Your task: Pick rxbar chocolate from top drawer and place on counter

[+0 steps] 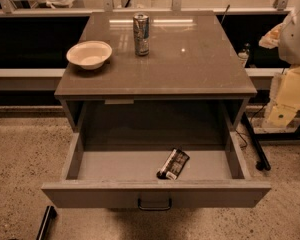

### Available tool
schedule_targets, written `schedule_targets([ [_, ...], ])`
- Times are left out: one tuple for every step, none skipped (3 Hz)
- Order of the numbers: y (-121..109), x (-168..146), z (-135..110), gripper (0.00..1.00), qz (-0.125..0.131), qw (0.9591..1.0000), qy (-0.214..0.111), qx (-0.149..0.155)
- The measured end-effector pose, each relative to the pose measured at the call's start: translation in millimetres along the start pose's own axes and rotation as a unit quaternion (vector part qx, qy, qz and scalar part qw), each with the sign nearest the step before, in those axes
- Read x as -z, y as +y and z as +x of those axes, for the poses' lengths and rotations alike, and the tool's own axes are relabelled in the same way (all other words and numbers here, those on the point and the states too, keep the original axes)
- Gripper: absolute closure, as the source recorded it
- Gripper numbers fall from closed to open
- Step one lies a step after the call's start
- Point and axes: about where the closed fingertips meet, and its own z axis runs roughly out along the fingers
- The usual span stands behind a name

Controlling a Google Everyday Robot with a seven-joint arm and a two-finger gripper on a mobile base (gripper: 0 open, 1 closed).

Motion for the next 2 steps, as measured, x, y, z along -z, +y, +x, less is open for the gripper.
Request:
schedule_targets([
  [9, -7, -4, 0.00, 0.022, 0.9984, 0.012, 0.050],
  [13, -25, -13, 0.00, 0.021, 0.9959, 0.009, 0.087],
])
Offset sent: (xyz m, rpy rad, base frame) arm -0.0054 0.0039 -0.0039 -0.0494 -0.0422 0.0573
